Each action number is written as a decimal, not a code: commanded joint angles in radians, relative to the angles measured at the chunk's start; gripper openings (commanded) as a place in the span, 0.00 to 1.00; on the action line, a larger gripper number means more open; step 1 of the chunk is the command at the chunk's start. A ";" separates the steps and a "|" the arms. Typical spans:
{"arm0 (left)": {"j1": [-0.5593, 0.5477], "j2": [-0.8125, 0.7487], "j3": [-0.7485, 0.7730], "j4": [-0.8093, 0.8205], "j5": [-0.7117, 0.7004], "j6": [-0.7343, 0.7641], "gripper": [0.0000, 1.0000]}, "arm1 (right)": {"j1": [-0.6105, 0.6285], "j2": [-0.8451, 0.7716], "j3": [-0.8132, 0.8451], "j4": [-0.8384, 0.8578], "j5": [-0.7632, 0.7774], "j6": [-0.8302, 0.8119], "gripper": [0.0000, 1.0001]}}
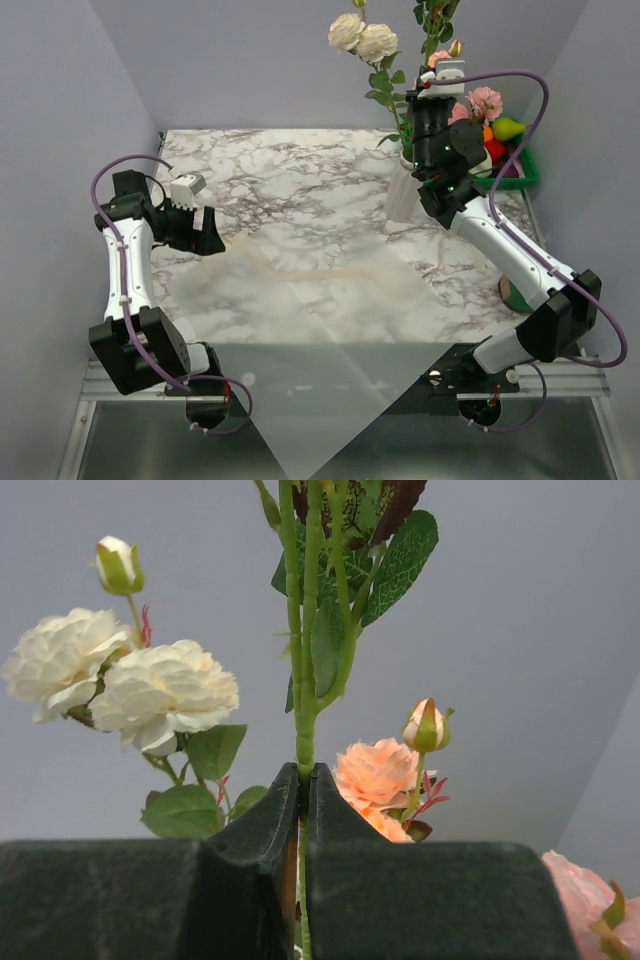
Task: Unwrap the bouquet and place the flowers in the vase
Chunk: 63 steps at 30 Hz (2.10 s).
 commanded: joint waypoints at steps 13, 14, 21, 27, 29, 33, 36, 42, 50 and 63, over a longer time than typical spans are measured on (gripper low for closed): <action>0.007 0.040 0.091 -0.063 0.035 0.052 0.99 | -0.077 0.071 -0.075 0.169 0.001 0.091 0.01; 0.007 0.035 0.089 -0.061 0.029 0.055 0.99 | -0.081 0.072 -0.080 0.169 -0.004 0.097 0.01; 0.005 0.032 0.094 -0.057 0.016 0.046 0.99 | -0.083 0.098 -0.145 0.195 0.018 0.136 0.01; 0.005 0.024 0.081 -0.049 0.013 0.042 0.99 | -0.081 0.078 -0.236 0.209 0.034 0.154 0.01; 0.005 0.024 0.081 -0.047 0.015 0.037 0.99 | -0.081 0.043 -0.256 0.169 0.034 0.197 0.03; 0.005 0.020 0.081 -0.046 0.028 0.026 0.99 | -0.074 -0.027 -0.343 0.140 0.014 0.252 0.29; 0.007 0.012 0.078 -0.047 0.038 0.023 0.99 | -0.055 -0.089 -0.392 0.117 -0.008 0.278 0.48; 0.005 -0.019 0.058 -0.046 0.032 0.014 0.99 | -0.016 -0.181 -0.478 0.040 -0.009 0.312 0.68; 0.005 -0.068 -0.001 -0.012 0.013 -0.020 0.99 | 0.086 -0.426 -0.633 -0.231 0.031 0.500 0.79; 0.002 -0.094 -0.138 0.088 -0.033 -0.064 0.99 | 0.173 -0.624 -0.681 -0.839 -0.271 0.872 1.00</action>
